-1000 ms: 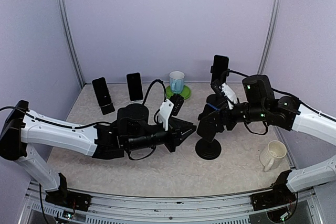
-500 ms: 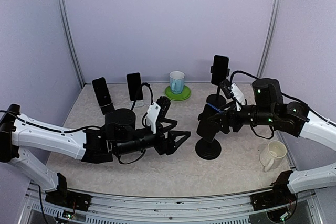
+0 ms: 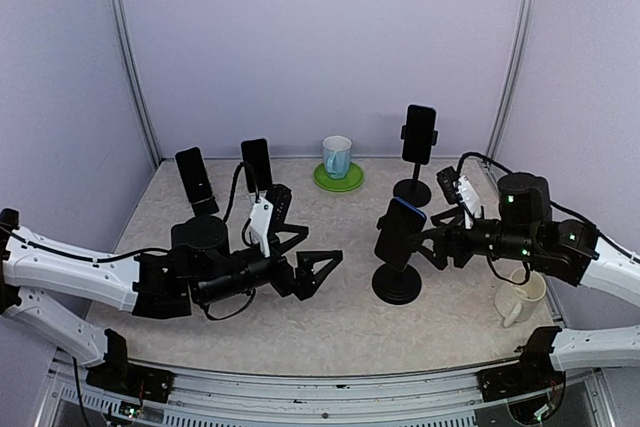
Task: Place the phone on the phone stand
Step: Move the phone stand with the phone to the corner of the board.
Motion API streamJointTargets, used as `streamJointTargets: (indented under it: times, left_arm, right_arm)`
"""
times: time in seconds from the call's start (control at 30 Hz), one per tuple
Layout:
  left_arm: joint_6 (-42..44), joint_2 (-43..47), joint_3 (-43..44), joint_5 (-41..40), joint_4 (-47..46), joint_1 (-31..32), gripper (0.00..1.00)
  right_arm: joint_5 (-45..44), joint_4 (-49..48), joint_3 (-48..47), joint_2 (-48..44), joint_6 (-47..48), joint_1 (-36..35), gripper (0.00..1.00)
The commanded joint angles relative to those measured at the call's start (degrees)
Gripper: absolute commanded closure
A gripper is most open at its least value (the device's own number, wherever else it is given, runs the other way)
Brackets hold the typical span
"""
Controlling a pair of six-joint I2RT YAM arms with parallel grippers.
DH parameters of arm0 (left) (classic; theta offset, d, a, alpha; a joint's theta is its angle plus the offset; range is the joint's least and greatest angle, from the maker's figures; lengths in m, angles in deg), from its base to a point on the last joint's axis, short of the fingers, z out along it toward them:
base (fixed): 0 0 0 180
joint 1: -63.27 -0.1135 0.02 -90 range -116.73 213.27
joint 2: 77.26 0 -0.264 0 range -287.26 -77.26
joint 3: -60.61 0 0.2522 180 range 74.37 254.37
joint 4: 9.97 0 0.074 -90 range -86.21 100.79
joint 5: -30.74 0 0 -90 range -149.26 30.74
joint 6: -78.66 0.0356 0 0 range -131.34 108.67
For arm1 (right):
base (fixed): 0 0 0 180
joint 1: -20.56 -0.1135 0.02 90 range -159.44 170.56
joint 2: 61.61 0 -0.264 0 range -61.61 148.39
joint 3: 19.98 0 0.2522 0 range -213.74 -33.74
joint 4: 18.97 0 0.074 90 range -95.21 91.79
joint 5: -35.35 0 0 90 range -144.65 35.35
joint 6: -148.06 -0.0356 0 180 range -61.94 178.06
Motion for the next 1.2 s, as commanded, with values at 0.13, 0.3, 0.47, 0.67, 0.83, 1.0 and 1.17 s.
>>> streamJointTargets:
  times: [0.13, 0.3, 0.47, 0.67, 0.83, 1.0, 1.17]
  left_arm:
    - [-1.01, 8.03, -3.01, -8.02, 1.60, 2.14, 0.01]
    - [-1.35, 11.64, -4.40, -10.94, 3.31, 2.81, 0.01]
    - [-2.02, 14.75, -6.17, -13.14, 4.25, 3.57, 0.01]
    - [-2.32, 17.90, -7.36, -15.50, 5.79, 4.61, 0.01]
    - [-2.34, 19.93, -7.98, -17.02, 7.08, 5.09, 0.01]
    - [-2.38, 21.92, -8.65, -18.16, 7.85, 5.21, 0.01]
    - [-2.05, 23.31, -9.14, -19.07, 8.13, 5.19, 0.01]
  right_arm:
    - [0.01, -1.77, 3.76, -2.85, -3.23, 0.35, 0.21]
    - [0.41, -2.93, 5.38, -2.87, -4.13, 0.43, 0.26]
    - [1.31, -4.51, 6.15, -3.48, -5.33, 0.33, 0.33]
    - [2.45, -6.25, 6.66, -2.40, -6.44, 0.37, 0.38]
    - [2.72, -7.38, 6.66, -0.94, -6.79, 0.35, 0.50]
    - [2.72, -7.53, 6.63, -0.83, -6.97, 0.31, 0.65]
    - [3.04, -7.64, 6.36, -0.67, -7.21, 0.36, 0.82]
